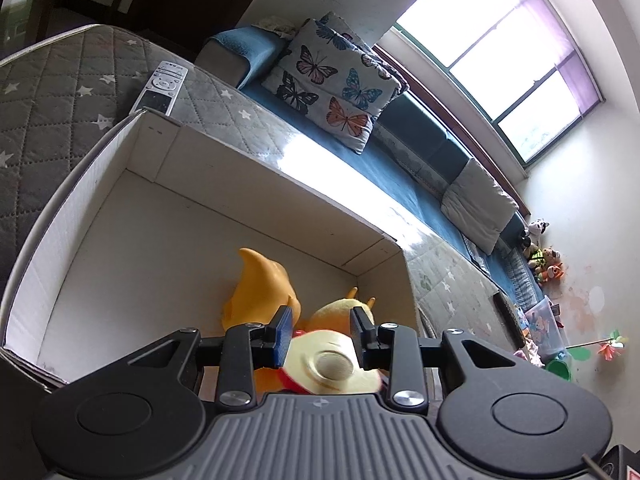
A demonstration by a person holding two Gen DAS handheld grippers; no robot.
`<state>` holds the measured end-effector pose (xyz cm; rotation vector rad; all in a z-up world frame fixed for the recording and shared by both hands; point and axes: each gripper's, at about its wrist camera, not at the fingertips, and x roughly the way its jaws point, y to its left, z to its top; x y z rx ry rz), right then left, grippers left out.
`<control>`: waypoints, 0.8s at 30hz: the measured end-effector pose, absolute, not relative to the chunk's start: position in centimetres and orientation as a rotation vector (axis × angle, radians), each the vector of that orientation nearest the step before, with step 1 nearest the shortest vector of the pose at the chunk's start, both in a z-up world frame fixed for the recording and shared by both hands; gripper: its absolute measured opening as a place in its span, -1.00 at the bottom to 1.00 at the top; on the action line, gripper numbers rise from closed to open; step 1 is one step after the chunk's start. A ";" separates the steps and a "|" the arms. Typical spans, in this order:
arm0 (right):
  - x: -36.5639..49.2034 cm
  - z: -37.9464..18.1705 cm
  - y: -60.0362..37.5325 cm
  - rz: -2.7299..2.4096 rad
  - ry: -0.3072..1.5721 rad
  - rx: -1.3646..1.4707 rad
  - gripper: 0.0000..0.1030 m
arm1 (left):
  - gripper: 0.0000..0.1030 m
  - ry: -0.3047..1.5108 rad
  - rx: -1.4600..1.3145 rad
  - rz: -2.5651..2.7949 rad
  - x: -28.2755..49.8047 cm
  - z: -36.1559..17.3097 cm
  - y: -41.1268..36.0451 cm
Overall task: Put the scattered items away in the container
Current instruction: 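Lift the apple toy with both grippers and carry it over the box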
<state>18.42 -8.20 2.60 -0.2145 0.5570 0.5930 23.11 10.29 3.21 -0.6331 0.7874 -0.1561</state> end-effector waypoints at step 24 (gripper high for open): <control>17.7 3.0 -8.7 0.584 0.555 -0.191 0.02 | -0.35 0.770 -0.645 -0.137 22.2 3.4 11.1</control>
